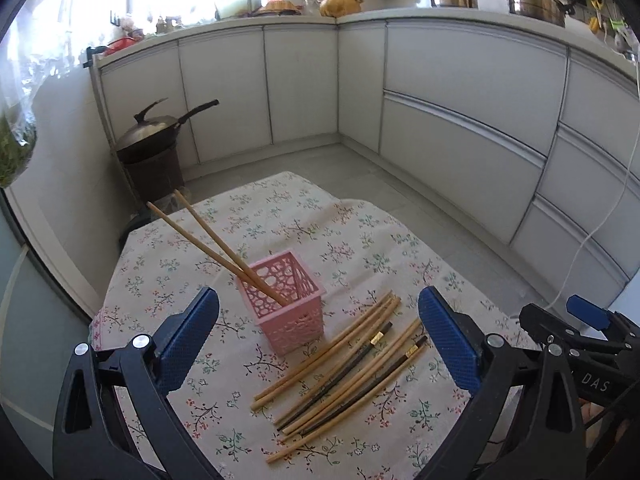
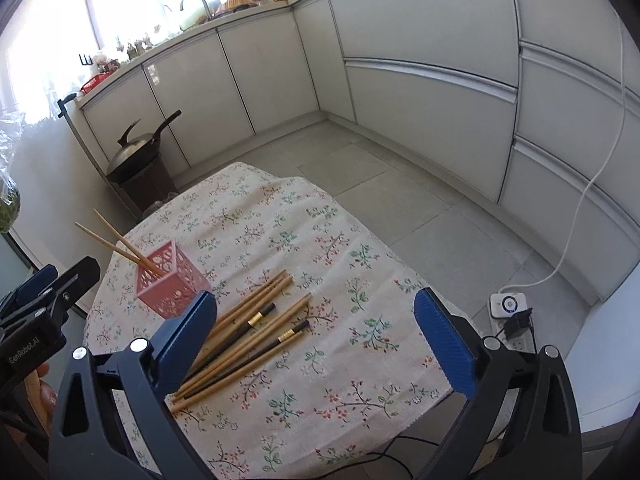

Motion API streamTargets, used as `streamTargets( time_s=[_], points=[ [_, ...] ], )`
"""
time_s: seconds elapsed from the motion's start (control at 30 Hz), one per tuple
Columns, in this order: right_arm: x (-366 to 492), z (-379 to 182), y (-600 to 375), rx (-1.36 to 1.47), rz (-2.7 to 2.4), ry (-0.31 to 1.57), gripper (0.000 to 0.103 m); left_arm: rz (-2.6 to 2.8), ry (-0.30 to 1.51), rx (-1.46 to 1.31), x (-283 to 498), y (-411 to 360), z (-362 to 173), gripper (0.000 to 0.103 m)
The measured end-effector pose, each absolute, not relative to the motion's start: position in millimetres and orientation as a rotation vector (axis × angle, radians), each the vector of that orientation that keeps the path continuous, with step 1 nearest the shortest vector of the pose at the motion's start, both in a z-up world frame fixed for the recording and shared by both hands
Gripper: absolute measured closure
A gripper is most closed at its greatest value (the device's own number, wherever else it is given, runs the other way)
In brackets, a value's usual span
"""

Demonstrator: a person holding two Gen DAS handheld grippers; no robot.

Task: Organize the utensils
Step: 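Open the left tool to drop the chopstick into the pink cup, then lower the left tool onto the chopsticks and grasp a black-tipped chopstick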

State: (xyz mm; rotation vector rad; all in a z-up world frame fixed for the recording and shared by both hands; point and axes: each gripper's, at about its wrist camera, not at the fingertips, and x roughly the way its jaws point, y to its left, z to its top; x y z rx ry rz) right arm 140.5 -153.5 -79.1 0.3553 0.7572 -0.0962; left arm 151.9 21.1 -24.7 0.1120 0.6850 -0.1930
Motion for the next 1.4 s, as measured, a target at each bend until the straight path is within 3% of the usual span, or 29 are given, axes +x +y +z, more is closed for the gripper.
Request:
streamTargets(
  time_s=[0.43, 0.63, 0.77, 0.97, 1.4],
  points=[
    [114, -149, -225, 0.467, -0.197, 0.852, 0.007, -0.604, 1.250, 0.119, 206, -58, -126, 0.009],
    [110, -151, -240, 0.537, -0.175, 0.824, 0.007, -0.651, 1.394, 0.088, 234, -80, -159, 0.029],
    [113, -156, -245, 0.583, -0.175, 0.832, 0.007, -0.641, 1.424, 0.163, 238, -91, -173, 0.049],
    [116, -160, -244, 0.588, -0.165, 0.849, 0.007, -0.610, 1.404, 0.178, 251, -101, -179, 0.067],
    [118, -166, -247, 0.612, -0.172, 0.878, 0.007, -0.469, 1.393, 0.198, 272, -88, -189, 0.080]
  ],
)
